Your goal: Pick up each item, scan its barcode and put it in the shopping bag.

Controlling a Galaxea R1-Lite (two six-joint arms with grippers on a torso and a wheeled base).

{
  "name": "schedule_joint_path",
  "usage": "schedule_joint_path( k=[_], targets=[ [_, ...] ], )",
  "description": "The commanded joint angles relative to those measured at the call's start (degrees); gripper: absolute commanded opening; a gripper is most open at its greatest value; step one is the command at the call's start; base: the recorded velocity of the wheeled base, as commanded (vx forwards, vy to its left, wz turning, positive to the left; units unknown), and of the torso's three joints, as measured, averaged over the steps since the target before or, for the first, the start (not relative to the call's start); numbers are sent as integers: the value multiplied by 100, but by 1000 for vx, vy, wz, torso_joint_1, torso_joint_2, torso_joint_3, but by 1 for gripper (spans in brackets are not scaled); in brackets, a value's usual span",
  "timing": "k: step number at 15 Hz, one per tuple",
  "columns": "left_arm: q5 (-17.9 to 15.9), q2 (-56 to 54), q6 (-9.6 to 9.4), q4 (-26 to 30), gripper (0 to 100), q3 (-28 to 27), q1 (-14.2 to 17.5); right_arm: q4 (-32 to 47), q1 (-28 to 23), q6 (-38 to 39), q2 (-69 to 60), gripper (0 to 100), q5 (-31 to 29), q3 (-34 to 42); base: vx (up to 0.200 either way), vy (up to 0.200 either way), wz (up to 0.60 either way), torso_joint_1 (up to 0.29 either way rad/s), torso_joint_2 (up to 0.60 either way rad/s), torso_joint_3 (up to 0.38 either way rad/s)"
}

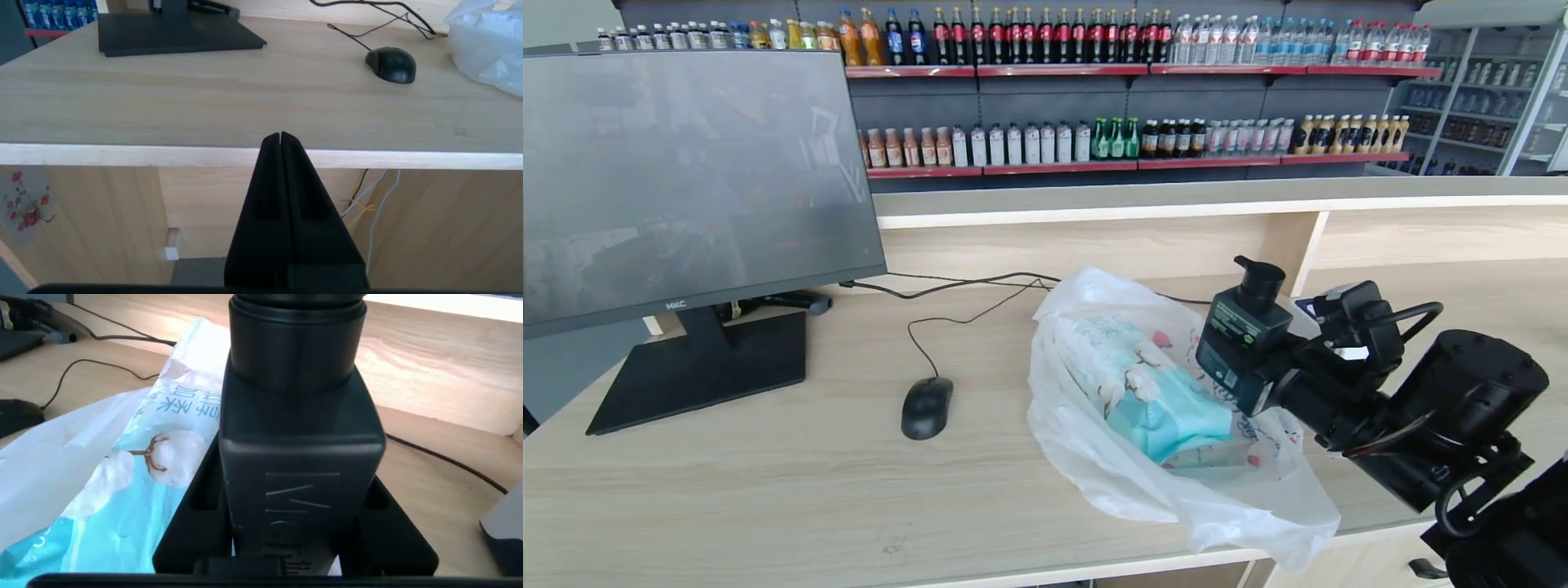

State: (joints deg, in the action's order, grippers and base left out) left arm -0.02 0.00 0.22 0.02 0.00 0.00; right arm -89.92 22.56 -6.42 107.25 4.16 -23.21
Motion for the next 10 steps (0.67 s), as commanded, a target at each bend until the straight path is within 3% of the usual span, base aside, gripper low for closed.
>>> schedule_joint_path(
  k=[1,10],
  targets=[
    [2,0,-4,6,0,0,0,-8,73,-8,349,0,6,-157,0,0,0,0,0,0],
    [2,0,-4,6,0,0,-9,-8,-42,1,947,0,6,-404,0,0,0,0,0,0]
  ],
)
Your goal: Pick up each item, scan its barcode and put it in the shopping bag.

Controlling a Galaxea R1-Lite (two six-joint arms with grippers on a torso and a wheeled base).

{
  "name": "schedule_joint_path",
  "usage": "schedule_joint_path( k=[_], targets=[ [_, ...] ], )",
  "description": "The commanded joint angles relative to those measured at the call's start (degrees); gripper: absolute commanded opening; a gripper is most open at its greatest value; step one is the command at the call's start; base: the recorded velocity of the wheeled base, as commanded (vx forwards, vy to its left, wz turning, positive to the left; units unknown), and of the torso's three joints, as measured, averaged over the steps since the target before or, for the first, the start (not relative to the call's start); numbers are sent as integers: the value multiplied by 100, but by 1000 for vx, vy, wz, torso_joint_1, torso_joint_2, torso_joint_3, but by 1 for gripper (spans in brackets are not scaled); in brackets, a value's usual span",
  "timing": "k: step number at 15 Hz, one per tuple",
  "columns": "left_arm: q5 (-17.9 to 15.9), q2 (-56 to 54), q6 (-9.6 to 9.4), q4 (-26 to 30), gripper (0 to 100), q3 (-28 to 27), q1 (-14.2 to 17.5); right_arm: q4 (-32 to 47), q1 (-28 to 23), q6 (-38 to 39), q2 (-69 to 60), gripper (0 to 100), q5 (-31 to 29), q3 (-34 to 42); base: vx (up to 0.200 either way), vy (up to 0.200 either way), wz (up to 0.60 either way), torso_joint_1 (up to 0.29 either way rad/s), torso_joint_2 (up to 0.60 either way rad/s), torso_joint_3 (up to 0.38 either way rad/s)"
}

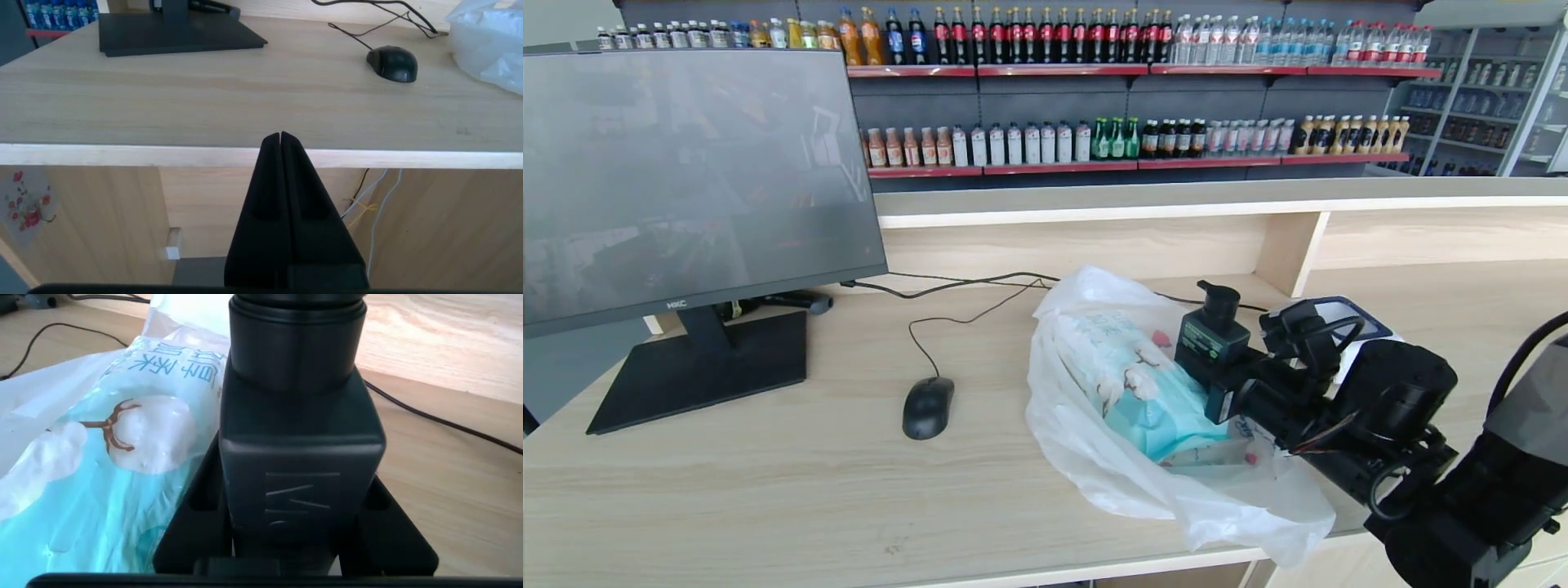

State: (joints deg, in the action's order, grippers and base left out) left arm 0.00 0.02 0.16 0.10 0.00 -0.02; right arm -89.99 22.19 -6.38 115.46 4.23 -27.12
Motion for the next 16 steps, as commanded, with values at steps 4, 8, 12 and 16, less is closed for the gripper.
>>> schedule_joint_path(
  k=[4,8,12,16],
  targets=[
    [0,-2,2,-1,0,0,-6,-1,5,-4,320,0,-1,-12,0,0,0,0,0,0],
    [0,-2,2,-10,0,0,2,-1,5,-13,372,0,-1,14,0,0,0,0,0,0],
    [0,-2,2,-1,0,0,2,-1,23,-13,434,0,-1,58,0,0,0,0,0,0],
    [0,-2,2,-1,0,0,2,-1,23,-13,407,0,-1,172,0,0,0,0,0,0]
  ],
)
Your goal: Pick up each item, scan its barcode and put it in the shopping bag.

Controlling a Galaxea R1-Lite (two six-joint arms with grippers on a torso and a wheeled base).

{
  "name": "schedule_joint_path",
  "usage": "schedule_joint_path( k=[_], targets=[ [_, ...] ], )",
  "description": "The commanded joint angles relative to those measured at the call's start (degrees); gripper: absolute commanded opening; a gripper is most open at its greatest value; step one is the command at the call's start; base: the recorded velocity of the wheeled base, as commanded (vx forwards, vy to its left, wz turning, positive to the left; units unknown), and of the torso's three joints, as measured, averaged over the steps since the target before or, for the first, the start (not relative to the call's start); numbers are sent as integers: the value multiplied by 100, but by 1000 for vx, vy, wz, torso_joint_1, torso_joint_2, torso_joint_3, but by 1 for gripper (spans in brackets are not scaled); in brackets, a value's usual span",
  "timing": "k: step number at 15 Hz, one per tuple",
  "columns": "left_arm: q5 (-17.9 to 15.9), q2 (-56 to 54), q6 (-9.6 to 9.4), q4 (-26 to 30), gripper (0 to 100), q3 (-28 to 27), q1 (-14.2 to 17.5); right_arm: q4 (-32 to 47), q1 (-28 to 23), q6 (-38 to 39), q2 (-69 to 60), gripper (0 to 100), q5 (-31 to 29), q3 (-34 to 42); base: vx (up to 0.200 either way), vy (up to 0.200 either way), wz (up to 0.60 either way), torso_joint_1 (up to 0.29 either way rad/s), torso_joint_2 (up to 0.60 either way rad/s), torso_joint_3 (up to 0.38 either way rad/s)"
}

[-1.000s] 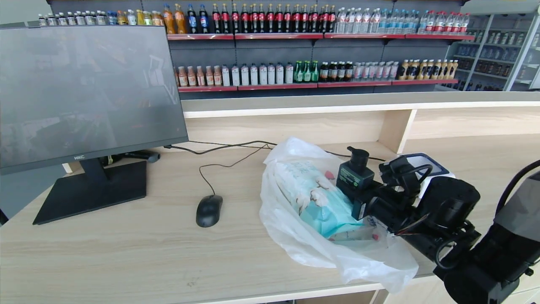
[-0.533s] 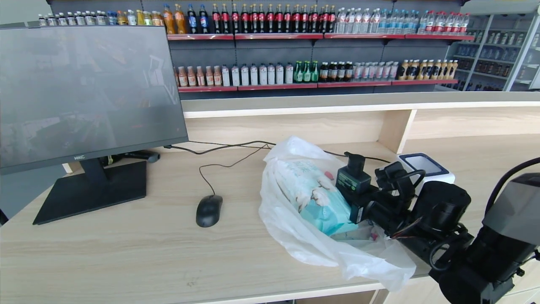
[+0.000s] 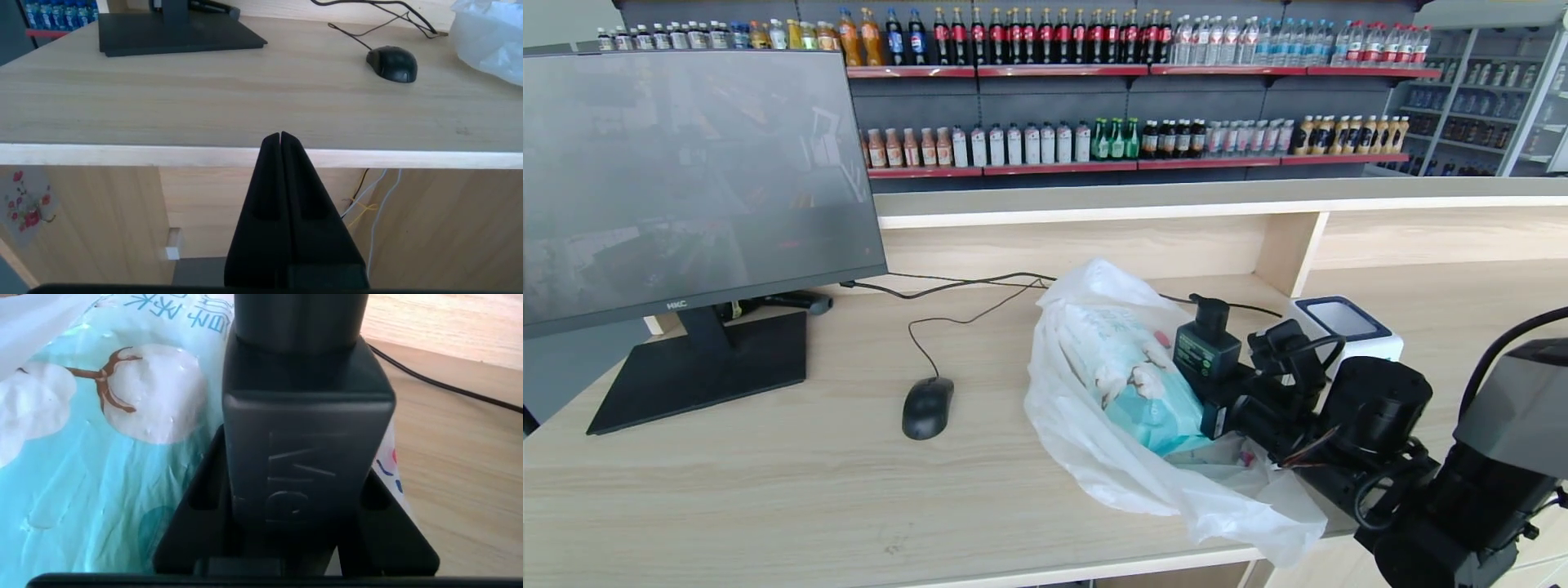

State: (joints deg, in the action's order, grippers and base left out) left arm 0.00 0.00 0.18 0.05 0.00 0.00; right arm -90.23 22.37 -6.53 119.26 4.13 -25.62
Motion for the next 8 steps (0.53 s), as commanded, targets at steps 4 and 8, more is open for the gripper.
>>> schedule_joint_path(
  k=[4,8],
  targets=[
    [0,0,-1,-5,0,0,0,23,-5,3,-78,100,9,102,0,0,0,0,0,0],
    [0,0,-1,4,0,0,-9,23,-13,-6,-500,100,9,444,0,0,0,0,0,0]
  ],
)
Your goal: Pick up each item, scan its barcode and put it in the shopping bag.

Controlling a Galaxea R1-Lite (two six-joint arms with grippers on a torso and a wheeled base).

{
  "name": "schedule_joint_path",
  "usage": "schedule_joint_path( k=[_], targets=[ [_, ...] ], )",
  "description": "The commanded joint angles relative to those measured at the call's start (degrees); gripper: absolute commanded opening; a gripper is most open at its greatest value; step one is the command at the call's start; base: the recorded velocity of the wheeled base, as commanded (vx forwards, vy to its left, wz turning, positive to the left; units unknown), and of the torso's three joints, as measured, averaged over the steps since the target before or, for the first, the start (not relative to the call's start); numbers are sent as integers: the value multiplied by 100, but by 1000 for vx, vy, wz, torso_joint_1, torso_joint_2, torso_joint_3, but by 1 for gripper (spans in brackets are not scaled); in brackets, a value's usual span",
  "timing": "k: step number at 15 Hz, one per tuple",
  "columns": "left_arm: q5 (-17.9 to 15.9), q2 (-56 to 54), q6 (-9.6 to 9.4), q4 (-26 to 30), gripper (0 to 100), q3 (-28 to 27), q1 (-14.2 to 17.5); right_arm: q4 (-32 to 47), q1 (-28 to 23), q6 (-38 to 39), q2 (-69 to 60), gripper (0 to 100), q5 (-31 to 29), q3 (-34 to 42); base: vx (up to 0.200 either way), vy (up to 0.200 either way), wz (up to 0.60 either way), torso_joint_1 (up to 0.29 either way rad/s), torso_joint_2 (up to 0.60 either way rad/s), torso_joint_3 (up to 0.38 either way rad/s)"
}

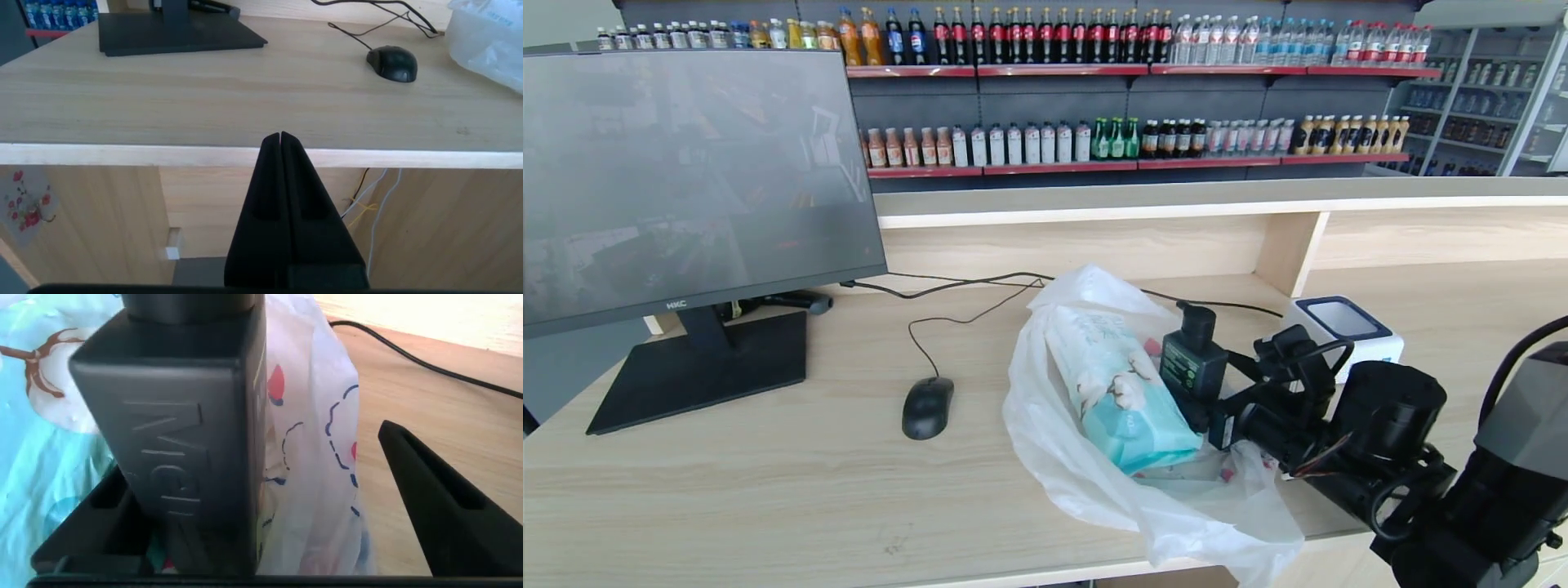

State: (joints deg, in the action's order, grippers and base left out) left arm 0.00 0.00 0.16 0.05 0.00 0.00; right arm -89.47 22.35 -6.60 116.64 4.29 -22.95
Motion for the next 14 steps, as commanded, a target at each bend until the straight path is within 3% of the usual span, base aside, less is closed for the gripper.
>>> schedule_joint_path(
  k=[1,5,10,14],
  targets=[
    [0,0,2,-5,0,-9,-9,-53,-28,0,-317,100,-7,292,0,0,0,0,0,0],
    [0,0,2,4,0,0,0,-53,-310,0,-783,100,-7,63,0,0,0,0,0,0],
    [0,0,2,4,0,0,-9,-53,-64,-26,-1416,100,-7,942,0,0,0,0,0,0],
    [0,0,-16,4,0,-9,-9,-53,262,-35,-1548,100,-7,924,0,0,0,0,0,0]
  ],
)
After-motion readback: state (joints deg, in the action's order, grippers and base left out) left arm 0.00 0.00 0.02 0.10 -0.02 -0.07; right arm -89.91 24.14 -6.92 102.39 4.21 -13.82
